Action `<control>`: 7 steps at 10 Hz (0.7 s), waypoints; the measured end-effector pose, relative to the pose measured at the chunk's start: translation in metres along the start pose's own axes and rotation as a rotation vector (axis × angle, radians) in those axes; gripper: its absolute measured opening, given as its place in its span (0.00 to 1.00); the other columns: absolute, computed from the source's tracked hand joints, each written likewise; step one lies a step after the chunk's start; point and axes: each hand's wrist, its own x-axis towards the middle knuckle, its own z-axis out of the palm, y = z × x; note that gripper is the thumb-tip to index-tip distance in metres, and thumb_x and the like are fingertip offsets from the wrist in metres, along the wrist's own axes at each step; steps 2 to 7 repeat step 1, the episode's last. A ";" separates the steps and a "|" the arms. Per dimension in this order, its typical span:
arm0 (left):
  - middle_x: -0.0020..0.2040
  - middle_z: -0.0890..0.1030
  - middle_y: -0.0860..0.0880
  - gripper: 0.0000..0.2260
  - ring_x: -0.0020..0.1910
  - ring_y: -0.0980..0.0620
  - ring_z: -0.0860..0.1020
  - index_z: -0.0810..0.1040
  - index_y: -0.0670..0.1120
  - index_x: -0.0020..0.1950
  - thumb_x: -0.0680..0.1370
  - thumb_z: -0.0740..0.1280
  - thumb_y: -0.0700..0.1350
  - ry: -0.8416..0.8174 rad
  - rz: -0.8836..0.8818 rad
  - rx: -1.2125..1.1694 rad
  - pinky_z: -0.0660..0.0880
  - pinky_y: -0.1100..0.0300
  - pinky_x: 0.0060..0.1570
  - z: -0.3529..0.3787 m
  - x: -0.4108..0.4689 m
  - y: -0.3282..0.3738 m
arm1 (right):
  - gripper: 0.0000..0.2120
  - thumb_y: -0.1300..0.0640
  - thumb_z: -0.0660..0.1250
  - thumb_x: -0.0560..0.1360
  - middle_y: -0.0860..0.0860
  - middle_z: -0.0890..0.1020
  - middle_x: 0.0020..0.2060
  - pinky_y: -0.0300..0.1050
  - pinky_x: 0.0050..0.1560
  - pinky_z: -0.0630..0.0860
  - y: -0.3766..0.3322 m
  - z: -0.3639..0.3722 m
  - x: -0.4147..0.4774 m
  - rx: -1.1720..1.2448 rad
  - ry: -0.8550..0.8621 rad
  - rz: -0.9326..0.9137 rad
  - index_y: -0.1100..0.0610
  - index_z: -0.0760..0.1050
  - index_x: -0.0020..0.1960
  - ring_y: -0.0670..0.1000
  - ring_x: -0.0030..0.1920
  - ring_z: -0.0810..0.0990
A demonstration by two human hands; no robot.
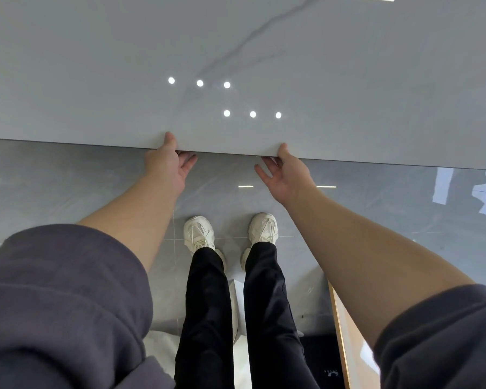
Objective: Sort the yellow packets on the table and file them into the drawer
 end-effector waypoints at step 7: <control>0.43 0.79 0.45 0.12 0.35 0.48 0.80 0.72 0.43 0.58 0.83 0.54 0.49 0.105 -0.024 0.320 0.78 0.50 0.42 0.008 -0.009 0.004 | 0.16 0.49 0.55 0.83 0.54 0.83 0.52 0.53 0.48 0.79 -0.011 0.008 -0.013 -0.411 0.040 0.087 0.59 0.72 0.60 0.54 0.49 0.83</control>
